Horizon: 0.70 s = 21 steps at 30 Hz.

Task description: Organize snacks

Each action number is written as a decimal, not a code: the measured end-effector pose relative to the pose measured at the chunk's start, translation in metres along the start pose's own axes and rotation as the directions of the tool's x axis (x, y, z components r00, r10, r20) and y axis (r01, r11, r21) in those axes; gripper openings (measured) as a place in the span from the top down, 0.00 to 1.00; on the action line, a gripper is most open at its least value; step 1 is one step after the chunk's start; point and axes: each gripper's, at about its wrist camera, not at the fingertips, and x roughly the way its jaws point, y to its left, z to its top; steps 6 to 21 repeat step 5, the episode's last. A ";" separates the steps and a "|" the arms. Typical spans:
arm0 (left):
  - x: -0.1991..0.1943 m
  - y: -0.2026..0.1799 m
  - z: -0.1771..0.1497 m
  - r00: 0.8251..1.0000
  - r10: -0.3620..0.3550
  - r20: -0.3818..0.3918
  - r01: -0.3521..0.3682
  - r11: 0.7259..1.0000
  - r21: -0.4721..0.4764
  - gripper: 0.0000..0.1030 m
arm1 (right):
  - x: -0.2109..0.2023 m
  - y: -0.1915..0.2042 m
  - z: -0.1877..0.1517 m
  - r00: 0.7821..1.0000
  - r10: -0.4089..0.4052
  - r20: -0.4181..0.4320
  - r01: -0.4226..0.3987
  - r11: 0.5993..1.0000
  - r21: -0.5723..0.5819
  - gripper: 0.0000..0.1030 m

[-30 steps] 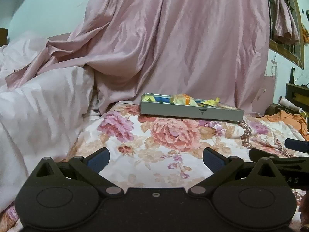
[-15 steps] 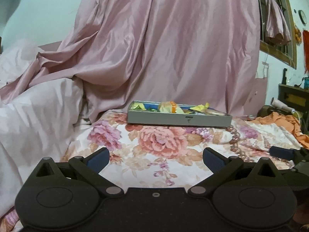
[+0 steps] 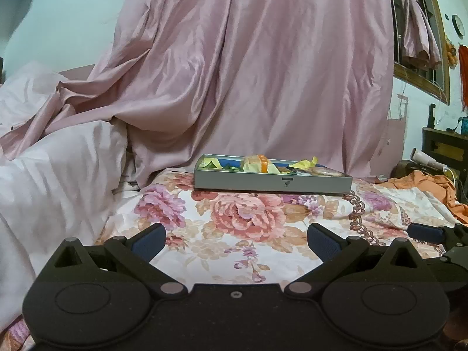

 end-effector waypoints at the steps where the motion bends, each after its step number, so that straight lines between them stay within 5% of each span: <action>1: 0.000 0.000 0.000 1.000 0.002 0.001 -0.002 1.000 0.000 0.01 | 0.000 0.000 0.000 1.000 0.001 -0.001 -0.001 1.000 -0.001 0.00; 21: -0.001 0.000 0.000 1.000 0.005 0.004 -0.005 1.000 0.000 0.01 | 0.001 -0.001 0.001 1.000 0.004 -0.004 -0.004 1.000 -0.002 0.00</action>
